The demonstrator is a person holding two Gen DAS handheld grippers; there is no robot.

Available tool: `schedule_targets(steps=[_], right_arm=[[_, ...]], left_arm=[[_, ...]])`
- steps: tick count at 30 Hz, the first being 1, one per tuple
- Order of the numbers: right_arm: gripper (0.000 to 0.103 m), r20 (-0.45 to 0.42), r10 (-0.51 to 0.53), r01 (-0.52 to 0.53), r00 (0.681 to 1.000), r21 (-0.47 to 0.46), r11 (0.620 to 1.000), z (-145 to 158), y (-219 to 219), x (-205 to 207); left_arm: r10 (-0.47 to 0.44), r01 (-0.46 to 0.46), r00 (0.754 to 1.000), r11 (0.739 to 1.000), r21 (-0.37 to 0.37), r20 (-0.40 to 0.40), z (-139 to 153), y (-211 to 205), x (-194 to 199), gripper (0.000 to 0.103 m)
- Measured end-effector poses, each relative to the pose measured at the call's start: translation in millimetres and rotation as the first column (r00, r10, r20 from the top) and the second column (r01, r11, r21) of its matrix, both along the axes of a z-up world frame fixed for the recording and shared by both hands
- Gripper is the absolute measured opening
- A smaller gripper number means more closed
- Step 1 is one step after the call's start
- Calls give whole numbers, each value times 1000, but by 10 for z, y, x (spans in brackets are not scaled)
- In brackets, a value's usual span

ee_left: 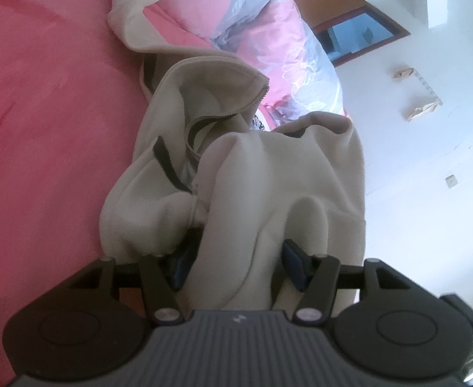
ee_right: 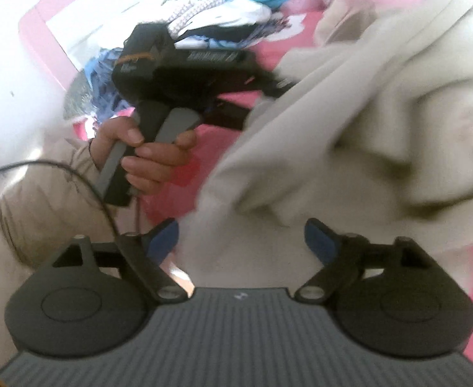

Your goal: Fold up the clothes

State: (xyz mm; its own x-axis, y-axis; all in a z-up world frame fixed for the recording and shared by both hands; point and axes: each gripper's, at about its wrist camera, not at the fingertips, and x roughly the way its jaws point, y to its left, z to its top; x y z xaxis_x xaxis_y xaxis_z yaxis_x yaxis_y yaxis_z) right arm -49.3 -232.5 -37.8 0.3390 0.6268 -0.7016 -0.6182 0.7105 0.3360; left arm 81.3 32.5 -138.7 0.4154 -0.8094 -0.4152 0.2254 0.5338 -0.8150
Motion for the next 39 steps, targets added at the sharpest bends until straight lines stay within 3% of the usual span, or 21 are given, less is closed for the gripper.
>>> schedule_targets(steps=[4,8,13,16,18,22,26,30,32,34,39], right_arm=[[89,68,-63,60,996,46,997,296,-534,220],[92,123,-235,210,964,186,960,472,-1176,558],[93,30,-489,461,872,292,838,388,-1904,1367],[93,-91,-535,535,840,308,787,159,-2069,2001],[93,-187,-482,517,856,304,800,-62,-1976,2435],[93,-322,-403,490,857,261,832,-500,-1645,3197],[93,-382,-245,343,891,212,915,-700,-1108,3673],[99,-349,-24,108,937,221,969,-690,-511,3784],[99,-360,106,4,927,292,956,-672,-317,3768],[103,-352,177,-72,919,291,954,-645,-148,3708],[103,-348,244,-168,905,234,958,-626,198,3667]], left_arm=[[17,-17,1000,1000,-10,12,12,21,-64,62],[10,-12,999,999,32,49,68,46,-158,67],[9,-12,999,998,66,50,21,52,-194,71],[12,-15,999,998,60,40,-50,48,-164,70],[12,-14,999,998,60,39,-87,36,-133,70],[6,-9,999,998,66,47,-117,1,-96,70],[2,-6,999,998,68,52,-144,-13,-66,69],[2,-5,998,998,57,56,-176,-1,-41,66],[2,-5,998,999,50,63,-186,4,-35,65],[4,-7,997,999,43,71,-205,6,-34,64],[26,-28,997,999,36,71,-248,18,-29,55]])
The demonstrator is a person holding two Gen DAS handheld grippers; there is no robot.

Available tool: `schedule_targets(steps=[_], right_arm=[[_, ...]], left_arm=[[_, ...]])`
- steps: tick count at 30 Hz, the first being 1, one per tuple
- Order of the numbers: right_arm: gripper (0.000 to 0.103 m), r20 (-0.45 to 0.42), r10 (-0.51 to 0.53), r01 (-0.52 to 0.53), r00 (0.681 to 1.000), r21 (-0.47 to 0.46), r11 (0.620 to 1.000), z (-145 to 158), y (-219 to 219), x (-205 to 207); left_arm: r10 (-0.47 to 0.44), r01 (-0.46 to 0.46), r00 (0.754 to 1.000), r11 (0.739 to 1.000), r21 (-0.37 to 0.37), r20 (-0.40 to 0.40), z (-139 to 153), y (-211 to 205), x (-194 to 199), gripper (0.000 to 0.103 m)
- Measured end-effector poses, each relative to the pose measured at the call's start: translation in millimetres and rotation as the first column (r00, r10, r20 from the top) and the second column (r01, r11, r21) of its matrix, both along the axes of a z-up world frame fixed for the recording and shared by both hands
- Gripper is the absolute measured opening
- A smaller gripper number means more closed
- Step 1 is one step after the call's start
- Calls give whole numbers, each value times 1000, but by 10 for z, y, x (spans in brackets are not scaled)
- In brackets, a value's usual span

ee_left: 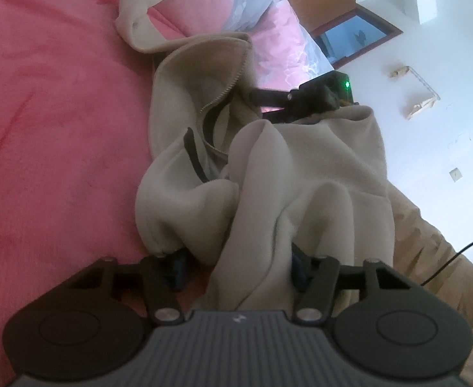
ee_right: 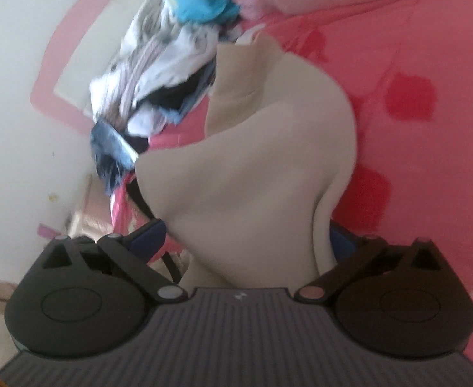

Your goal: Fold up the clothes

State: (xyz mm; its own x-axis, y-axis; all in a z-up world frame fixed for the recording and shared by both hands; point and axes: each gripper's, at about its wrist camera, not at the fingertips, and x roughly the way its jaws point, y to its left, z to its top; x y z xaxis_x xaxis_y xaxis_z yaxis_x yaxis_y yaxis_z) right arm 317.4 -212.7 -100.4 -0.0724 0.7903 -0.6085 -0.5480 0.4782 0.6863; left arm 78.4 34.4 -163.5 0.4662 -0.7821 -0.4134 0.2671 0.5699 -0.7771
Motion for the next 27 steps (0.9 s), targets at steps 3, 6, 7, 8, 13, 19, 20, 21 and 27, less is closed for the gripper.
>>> schedule_targets(steps=[3,6,7,8,13,19,20,21,27], right_arm=[[103,41,42,-39,998,-72,997,8,204,-102],[102,137,72,-47,988,-178,983,51,369,-286],[93,178,85,-45,980,-217,975,83,415,-366],[85,219,86,-28,972,-255,967,120,442,-443],[33,347,-26,125,937,-267,955,292,248,-762],[28,425,-404,490,810,-113,864,533,-405,-1164],[28,416,-480,556,773,-78,828,554,-555,-1260],[28,398,-556,620,730,-42,783,560,-720,-1377],[28,391,-810,862,437,75,501,534,-1290,-2303]], left_arm=[[21,-21,1000,1000,3,-6,-31,-4,3,47],[43,-43,999,999,9,-9,-43,4,-6,40],[51,-51,999,999,17,-6,-36,4,-12,38],[59,-59,998,998,24,-2,-29,3,-19,37],[74,-79,996,992,95,59,85,-33,-52,35],[72,-100,984,980,173,162,361,-97,132,32],[61,-93,982,980,178,177,417,-128,193,32],[51,-87,980,979,184,191,472,-160,252,32],[-50,-20,965,965,263,257,588,-532,347,34]])
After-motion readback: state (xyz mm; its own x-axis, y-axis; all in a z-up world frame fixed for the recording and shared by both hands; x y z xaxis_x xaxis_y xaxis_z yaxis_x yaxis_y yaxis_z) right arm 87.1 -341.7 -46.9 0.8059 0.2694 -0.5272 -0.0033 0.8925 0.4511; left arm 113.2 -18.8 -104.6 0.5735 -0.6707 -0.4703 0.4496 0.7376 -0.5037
